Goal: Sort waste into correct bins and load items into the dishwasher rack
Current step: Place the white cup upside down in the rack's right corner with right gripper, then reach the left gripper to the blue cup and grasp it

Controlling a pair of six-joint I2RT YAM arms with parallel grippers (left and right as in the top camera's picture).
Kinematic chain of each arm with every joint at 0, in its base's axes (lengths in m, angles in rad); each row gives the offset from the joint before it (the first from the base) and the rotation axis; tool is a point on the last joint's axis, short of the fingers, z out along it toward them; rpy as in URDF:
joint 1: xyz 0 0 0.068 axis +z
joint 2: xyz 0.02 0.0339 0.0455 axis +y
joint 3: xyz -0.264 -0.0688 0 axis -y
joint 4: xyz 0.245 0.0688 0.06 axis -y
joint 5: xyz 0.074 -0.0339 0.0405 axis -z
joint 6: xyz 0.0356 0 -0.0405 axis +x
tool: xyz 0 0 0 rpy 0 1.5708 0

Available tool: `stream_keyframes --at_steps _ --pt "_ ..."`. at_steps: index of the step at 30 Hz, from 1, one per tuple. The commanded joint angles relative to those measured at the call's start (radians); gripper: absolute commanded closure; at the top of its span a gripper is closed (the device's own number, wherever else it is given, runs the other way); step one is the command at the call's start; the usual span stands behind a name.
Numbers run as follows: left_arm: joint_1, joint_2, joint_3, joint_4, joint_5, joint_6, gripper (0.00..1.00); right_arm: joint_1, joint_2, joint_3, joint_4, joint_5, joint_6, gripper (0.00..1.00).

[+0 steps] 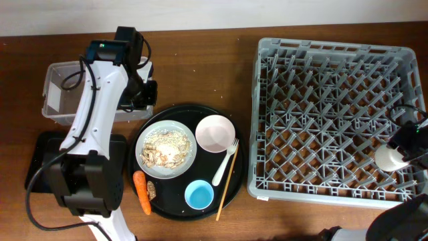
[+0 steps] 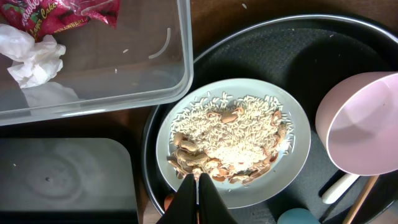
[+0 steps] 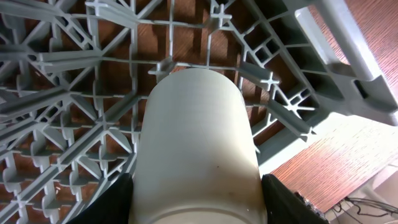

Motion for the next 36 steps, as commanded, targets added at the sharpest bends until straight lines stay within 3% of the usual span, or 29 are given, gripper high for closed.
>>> stream_keyframes --at_steps 1,3,6,15,17,19,23,30,36 --pt "0.007 0.0 0.008 -0.001 -0.013 -0.008 0.96 -0.008 0.017 0.006 -0.004 0.023 0.014 0.92" --pt "0.007 0.0 0.008 -0.001 -0.013 -0.007 0.96 -0.008 0.031 0.006 -0.004 0.022 0.014 0.83" --pt "0.007 0.0 0.008 -0.001 -0.013 -0.007 0.96 -0.008 0.051 0.006 -0.004 0.018 0.014 0.44" --pt "0.007 0.0 0.008 -0.001 -0.013 -0.007 0.96 -0.008 0.053 0.006 -0.004 -0.021 0.021 0.33" --pt "0.007 0.0 0.008 -0.001 -0.013 -0.007 0.95 -0.008 0.053 0.007 -0.004 -0.021 0.022 0.18" --pt "0.007 0.0 0.008 -0.001 -0.013 -0.007 0.95 -0.008 0.053 0.007 -0.004 -0.041 0.021 0.1" --pt "0.007 0.0 0.008 -0.002 -0.013 -0.007 0.95 -0.008 0.052 0.009 -0.004 -0.05 0.022 0.12" --pt "0.007 0.0 0.008 -0.005 0.058 -0.007 0.95 0.015 -0.021 0.111 -0.063 -0.293 -0.065 0.15" --pt "-0.027 0.0 0.004 -0.005 0.235 -0.006 0.85 0.211 -0.15 0.121 -0.108 -0.481 -0.222 0.12"
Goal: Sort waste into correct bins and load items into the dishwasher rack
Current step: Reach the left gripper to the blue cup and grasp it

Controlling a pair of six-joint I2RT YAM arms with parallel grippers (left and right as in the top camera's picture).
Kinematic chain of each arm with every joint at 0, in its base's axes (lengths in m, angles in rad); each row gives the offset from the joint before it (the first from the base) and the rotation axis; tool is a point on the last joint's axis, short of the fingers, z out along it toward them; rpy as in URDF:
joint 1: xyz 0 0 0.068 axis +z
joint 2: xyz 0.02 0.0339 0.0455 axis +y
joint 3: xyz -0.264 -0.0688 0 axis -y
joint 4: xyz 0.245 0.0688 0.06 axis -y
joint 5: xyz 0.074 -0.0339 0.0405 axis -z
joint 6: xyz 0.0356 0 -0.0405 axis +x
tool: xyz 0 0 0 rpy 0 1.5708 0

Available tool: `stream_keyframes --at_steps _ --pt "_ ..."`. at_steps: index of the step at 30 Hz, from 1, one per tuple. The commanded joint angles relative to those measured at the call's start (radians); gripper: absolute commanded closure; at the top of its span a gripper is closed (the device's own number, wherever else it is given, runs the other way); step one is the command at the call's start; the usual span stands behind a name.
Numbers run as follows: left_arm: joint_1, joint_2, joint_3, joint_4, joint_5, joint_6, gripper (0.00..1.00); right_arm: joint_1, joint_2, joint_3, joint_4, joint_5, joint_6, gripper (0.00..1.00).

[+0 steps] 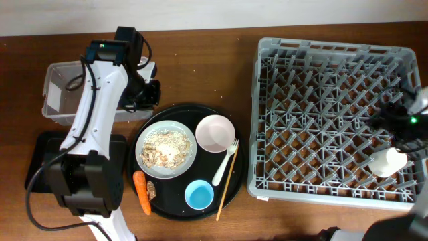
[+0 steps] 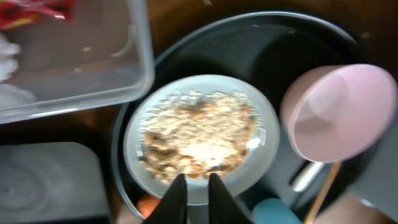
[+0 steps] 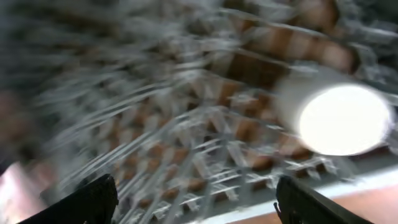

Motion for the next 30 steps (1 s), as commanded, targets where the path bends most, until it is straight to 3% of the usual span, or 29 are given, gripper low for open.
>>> stream_keyframes --at_steps 1,5,11,21,30 --pt "-0.043 0.0 -0.001 0.006 0.119 -0.003 0.83 0.148 -0.078 0.023 -0.025 -0.126 -0.103 0.09" --pt "-0.122 0.002 -0.047 0.047 0.115 -0.003 0.66 0.328 -0.084 0.021 -0.047 -0.126 -0.102 0.03" --pt "-0.191 0.003 -0.178 0.118 0.112 -0.011 0.66 0.489 -0.083 0.018 -0.055 -0.125 -0.102 0.03" --pt "-0.222 0.003 -0.285 0.201 0.123 -0.026 0.65 0.519 -0.083 0.016 -0.07 -0.111 -0.101 0.03" --pt "-0.254 0.003 -0.288 -0.081 0.174 -0.022 0.66 0.519 -0.083 0.016 -0.08 -0.069 -0.101 0.03"
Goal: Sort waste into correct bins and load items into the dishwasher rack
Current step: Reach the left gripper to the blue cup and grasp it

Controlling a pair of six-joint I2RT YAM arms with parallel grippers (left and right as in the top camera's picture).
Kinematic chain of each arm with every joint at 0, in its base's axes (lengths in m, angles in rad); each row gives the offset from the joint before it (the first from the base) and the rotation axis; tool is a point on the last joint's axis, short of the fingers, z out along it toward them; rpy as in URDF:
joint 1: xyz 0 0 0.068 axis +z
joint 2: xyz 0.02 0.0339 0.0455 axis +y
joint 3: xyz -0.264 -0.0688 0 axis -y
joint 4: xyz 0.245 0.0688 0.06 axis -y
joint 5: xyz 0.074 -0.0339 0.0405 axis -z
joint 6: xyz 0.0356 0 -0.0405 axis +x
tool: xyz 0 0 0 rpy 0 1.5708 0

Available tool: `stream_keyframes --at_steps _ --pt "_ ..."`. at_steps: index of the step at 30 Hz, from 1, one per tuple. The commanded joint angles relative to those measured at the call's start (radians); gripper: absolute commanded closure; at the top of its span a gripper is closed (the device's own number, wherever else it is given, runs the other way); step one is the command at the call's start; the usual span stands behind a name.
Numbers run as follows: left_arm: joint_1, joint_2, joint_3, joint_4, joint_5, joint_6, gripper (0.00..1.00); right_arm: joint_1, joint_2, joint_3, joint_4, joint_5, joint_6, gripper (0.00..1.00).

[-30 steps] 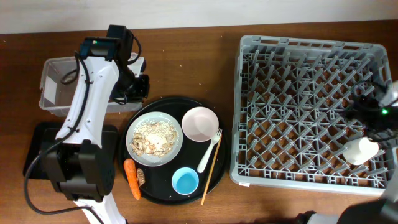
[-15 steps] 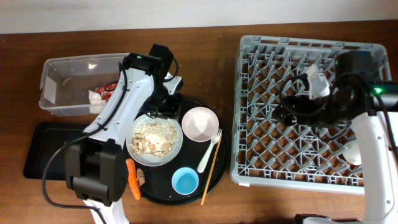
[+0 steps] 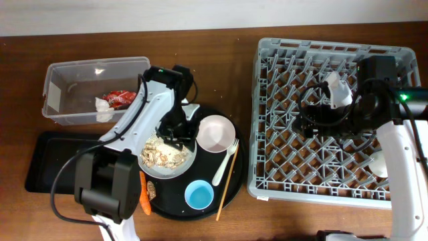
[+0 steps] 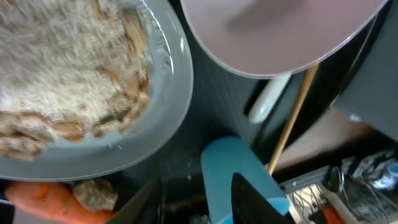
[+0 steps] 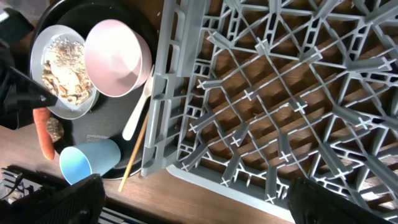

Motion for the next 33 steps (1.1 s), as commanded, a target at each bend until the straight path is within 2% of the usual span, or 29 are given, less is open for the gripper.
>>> stream_keyframes --at_steps 1,3,6,10,13,18,21,26,28,33 --pt "-0.012 0.001 -0.005 -0.075 0.027 0.008 0.65 0.008 -0.004 0.004 -0.003 0.016 -0.01 0.03" --pt "-0.029 -0.004 -0.005 -0.102 0.027 0.013 0.66 0.008 -0.004 0.004 -0.008 0.038 -0.01 0.03" --pt "-0.061 -0.036 -0.005 -0.106 0.016 -0.005 0.72 0.008 -0.004 0.004 -0.022 0.073 -0.01 0.03" --pt "-0.085 -0.144 -0.005 -0.125 -0.154 -0.122 0.73 0.008 -0.004 0.004 -0.027 0.093 -0.01 0.02" --pt "-0.086 -0.246 -0.019 -0.127 -0.173 -0.147 0.72 0.008 -0.004 0.004 -0.027 0.093 -0.01 0.02" --pt "-0.087 -0.438 -0.2 -0.018 -0.172 -0.166 0.72 0.008 -0.004 0.004 -0.027 0.093 -0.01 0.02" --pt "-0.087 -0.52 -0.36 0.089 -0.117 -0.171 0.67 0.008 -0.004 0.004 -0.03 0.092 -0.01 0.02" --pt "-0.087 -0.528 -0.603 0.278 0.009 -0.173 0.69 0.008 -0.004 0.004 -0.034 0.092 -0.01 0.02" --pt "-0.087 -0.528 -0.66 0.338 0.08 -0.173 0.69 0.008 -0.004 0.004 -0.037 0.092 -0.01 0.02" --pt "-0.086 -0.528 -0.689 0.369 0.09 -0.173 0.69 0.008 -0.004 0.004 -0.037 0.092 -0.01 0.02"
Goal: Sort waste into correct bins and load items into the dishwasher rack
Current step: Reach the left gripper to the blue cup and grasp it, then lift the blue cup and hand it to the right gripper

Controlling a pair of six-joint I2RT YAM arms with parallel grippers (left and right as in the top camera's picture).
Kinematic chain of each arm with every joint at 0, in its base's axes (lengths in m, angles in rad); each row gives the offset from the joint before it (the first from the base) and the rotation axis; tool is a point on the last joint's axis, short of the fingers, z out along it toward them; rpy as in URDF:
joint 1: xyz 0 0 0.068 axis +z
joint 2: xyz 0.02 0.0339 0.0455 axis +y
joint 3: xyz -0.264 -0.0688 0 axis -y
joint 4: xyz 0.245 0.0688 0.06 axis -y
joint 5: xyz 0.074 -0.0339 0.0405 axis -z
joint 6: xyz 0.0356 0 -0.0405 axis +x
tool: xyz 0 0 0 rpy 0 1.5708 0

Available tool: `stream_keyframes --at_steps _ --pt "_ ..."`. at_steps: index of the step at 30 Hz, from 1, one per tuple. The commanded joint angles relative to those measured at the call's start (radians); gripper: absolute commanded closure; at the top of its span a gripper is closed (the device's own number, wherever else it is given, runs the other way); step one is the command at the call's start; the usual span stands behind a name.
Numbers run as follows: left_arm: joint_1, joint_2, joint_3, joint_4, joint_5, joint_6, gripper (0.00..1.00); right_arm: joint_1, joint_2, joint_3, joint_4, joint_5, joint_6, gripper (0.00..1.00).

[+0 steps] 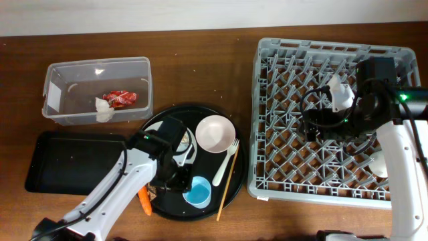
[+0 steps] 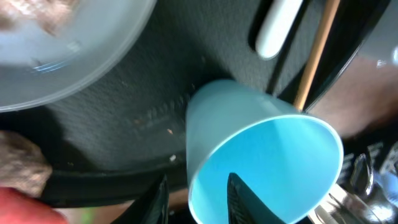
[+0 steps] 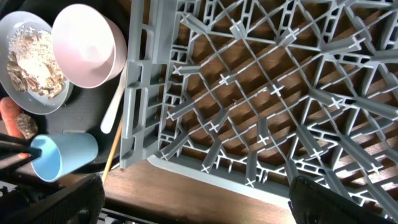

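A blue cup (image 1: 198,193) (image 2: 261,149) (image 3: 62,155) lies tipped on the black round tray (image 1: 231,194). My left gripper (image 1: 182,182) (image 2: 198,202) is open at the cup's mouth, with one finger (image 2: 239,198) inside and the other outside its wall. The plate of rice and shells (image 1: 185,148) (image 3: 34,65) is partly under the left arm. The pink bowl (image 1: 215,132) (image 3: 87,46), white fork (image 1: 224,165) and chopstick (image 1: 227,182) are on the tray. My right gripper (image 1: 315,127) (image 3: 199,208) hangs wide open over the grey rack (image 1: 334,47), holding nothing.
A carrot (image 1: 144,199) lies at the tray's left edge. The clear bin (image 1: 60,70) holds a red wrapper (image 1: 120,98) and tissue. A flat black tray (image 1: 60,161) sits at front left. A white cup (image 1: 382,163) lies in the rack's right front.
My left gripper has gone from between the plate and the bowl down to the blue cup, one finger now inside its mouth. The right gripper has barely shifted over the rack.
My left gripper was shut near the clear bin, above the plate, while the right held a white cup in the rack's right front. Then the cup lay in the rack, released. Later both grippers were open, the right over mid-rack. Now the left straddles the blue cup's wall.
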Motion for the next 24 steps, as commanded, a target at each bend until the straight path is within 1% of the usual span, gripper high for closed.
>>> stream_keyframes --at_steps 1,6,7,9,13,16,18,23,24 --pt "-0.003 -0.002 -0.018 0.006 0.051 -0.01 0.69 0.007 -0.003 0.004 -0.001 0.009 -0.003 0.02" --pt "-0.003 -0.002 -0.018 0.007 0.05 -0.01 0.7 0.007 -0.004 0.004 -0.001 0.009 -0.003 0.02" --pt "-0.003 0.0 -0.018 0.011 0.05 -0.01 0.74 0.007 -0.004 0.004 -0.001 0.009 -0.003 0.02" --pt "-0.003 0.002 -0.018 0.017 0.048 -0.01 0.76 0.007 -0.004 0.004 -0.001 0.009 -0.003 0.02" --pt "-0.003 0.005 -0.031 0.025 0.01 -0.049 0.76 0.007 -0.003 0.004 -0.001 0.009 -0.003 0.02" --pt "-0.003 0.005 -0.071 0.057 0.009 -0.063 0.77 0.007 -0.004 0.004 -0.005 0.008 -0.003 0.02" --pt "-0.003 0.005 -0.096 0.078 0.009 -0.063 0.81 0.007 -0.004 0.004 -0.005 0.009 -0.003 0.02" --pt "-0.002 0.004 -0.092 0.096 0.013 -0.067 0.9 0.007 -0.003 0.004 -0.005 0.009 -0.003 0.02" --pt "-0.002 0.004 -0.085 0.094 0.013 -0.066 0.94 0.007 -0.004 0.004 -0.005 0.009 -0.003 0.02"
